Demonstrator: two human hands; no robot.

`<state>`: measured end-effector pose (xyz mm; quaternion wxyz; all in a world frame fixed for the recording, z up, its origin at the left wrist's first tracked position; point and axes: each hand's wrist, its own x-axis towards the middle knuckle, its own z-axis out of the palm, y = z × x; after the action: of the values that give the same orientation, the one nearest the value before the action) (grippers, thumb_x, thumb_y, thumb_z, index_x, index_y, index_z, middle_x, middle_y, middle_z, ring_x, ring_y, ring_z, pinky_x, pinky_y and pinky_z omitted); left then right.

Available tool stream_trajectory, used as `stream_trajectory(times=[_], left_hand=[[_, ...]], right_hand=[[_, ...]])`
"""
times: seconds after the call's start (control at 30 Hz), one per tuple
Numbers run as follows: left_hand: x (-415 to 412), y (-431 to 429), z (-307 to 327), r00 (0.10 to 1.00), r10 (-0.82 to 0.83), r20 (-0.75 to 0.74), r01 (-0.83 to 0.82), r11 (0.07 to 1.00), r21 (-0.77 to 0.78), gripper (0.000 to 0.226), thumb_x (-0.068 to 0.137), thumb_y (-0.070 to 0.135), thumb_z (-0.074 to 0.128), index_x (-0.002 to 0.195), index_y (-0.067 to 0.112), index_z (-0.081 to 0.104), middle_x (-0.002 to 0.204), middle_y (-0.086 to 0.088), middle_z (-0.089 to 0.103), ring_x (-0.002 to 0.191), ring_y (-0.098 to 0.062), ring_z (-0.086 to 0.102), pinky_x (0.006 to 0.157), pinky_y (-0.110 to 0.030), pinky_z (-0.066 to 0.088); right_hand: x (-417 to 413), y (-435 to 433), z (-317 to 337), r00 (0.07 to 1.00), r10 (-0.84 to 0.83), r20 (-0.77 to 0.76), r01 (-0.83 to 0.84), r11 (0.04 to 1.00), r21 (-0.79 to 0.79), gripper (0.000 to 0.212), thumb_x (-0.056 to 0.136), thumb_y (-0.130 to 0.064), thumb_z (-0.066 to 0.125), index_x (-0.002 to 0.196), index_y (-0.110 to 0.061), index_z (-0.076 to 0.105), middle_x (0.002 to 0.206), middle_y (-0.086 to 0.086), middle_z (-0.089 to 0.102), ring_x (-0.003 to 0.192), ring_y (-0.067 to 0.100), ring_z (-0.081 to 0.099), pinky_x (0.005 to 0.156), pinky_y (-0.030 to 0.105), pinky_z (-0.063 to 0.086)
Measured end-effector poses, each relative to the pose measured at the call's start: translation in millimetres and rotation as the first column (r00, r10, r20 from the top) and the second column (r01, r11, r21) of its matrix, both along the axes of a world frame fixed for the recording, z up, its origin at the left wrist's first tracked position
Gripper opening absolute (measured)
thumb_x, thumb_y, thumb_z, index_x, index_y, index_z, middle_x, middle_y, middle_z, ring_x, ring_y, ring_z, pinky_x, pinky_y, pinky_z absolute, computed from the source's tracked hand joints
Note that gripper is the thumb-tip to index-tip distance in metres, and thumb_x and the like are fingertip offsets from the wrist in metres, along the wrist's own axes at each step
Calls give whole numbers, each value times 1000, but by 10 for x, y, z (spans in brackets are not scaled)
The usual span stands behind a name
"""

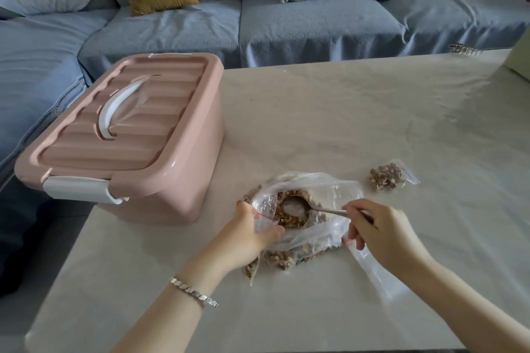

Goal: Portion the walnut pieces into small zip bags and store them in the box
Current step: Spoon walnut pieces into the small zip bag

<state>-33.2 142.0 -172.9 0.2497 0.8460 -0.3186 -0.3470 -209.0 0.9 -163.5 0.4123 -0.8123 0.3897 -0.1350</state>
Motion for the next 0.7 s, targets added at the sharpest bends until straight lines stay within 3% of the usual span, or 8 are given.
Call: stream_trajectory(times=[0.1,0.27,0.53,0.63,0.7], left_hand=[[-31,-6,-21,1000,-28,-8,28,1000,6,56,82,52,59,117,17,32,91,14,48,86,-7,49,68,-24,36],[-61,16,-34,999,-45,15,46,999,-6,49,83,53,58,110,26,28,103,6,49,93,-11,50,75,-25,37],[-57,81,14,1000,-1,-9,1,996,-90,47,82,49,61,110,24,32,99,6,49,84,-6,49,68,-21,37],[-72,123,147,991,-31,129,39,998,-58,44,83,49,59,107,25,31,98,9,50,80,-5,50,63,-21,34],[-80,136,245,961,-24,274,54,994,-99,43,83,48,59,104,24,31,107,8,45,88,-9,49,64,-20,29]], right_hand=[[20,71,-75,1000,-18,7,16,983,183,21,92,-10,49,80,-15,65,53,-1,63,41,9,52,46,16,39],[37,105,-105,990,-129,52,86,864,496,19,93,-3,47,84,-5,64,46,1,59,36,12,47,39,18,34],[-88,-30,-12,951,-301,62,200,758,621,19,91,-1,49,82,-2,65,48,6,58,38,13,44,43,21,36],[-171,-124,38,928,-364,72,230,715,660,18,91,-2,50,84,1,66,47,6,56,39,13,43,40,17,39],[-220,-186,92,919,-386,79,234,695,680,17,90,-2,50,85,2,66,47,6,54,39,13,43,38,15,40]])
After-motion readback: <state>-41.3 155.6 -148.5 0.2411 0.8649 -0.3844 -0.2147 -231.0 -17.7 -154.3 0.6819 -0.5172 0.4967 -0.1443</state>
